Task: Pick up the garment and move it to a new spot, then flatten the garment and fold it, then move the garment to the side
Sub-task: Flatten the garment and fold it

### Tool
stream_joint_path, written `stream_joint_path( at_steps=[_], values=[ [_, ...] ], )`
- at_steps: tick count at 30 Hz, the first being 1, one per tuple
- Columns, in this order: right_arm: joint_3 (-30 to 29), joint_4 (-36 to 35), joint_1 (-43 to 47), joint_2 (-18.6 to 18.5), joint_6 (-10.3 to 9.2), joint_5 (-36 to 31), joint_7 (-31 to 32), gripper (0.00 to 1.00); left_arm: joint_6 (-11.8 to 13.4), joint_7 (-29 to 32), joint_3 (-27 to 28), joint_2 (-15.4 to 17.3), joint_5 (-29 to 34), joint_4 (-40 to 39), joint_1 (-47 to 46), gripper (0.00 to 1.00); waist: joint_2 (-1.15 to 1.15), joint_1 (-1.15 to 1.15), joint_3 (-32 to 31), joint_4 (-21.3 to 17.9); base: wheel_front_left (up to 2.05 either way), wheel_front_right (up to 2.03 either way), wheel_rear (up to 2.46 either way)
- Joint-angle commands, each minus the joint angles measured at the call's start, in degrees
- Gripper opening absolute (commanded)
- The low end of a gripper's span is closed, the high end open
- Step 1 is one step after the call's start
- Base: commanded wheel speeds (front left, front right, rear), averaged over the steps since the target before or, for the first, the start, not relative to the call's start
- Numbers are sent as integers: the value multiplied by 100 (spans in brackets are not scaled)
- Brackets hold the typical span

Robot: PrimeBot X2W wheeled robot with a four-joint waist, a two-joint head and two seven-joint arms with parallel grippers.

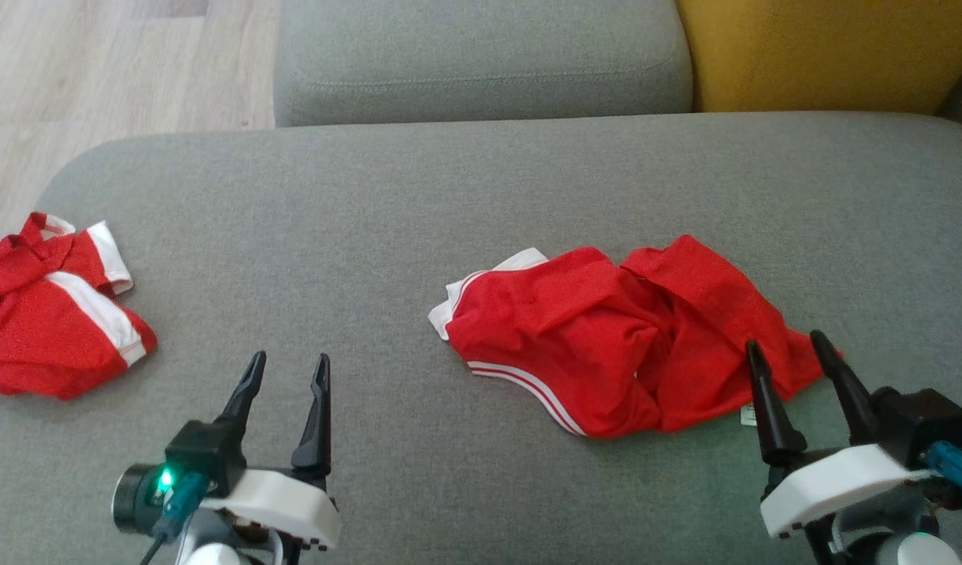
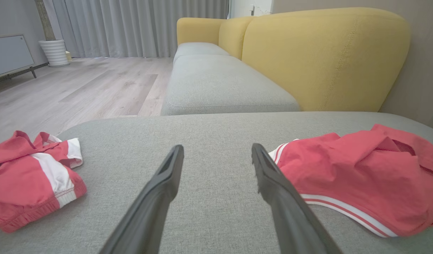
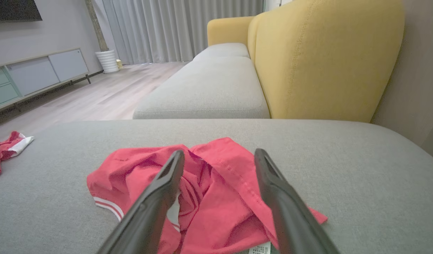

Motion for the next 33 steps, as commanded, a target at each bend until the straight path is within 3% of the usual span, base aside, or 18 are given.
stream_joint_path(
  at_steps=[1, 7, 20, 21, 23, 29, 33],
  values=[
    [93, -89, -262, -32, -5, 15, 10, 100, 36, 3, 202, 123, -30, -201, -262, 100, 0, 0, 36, 16, 0, 0, 0],
    [92, 527, -795, -65, -5, -148, 61, 100, -21, -9, 169, 83, -10, -232, -519, 100, 0, 0, 428, 172, 0, 0, 0],
    [405, 2363, -2290, -538, -5, -774, -90, 100, -211, -149, 91, -147, 61, -50, -1067, 100, 0, 0, 1167, 557, 0, 0, 0],
    [400, 2489, -2371, -543, -5, -799, -82, 91, -221, -156, 90, -165, 64, -30, -1091, 100, 0, 0, 1188, 569, 0, 0, 0],
    [361, 2677, -2520, -554, -5, -817, -141, 0, -238, -170, 88, -198, 74, 7, -1129, 100, 0, 0, 1209, 580, 0, 0, 0],
    [-235, 2829, -2997, -582, -5, -614, -393, 0, -286, -197, 116, -268, 113, 62, -1231, 100, 0, 0, 1297, 550, 0, 0, 0],
    [-958, 3126, -3408, -750, -5, -455, -345, 0, -348, -207, 118, -326, 155, 84, -1322, 100, 0, 0, 1397, 574, 0, 0, 0]
  ],
)
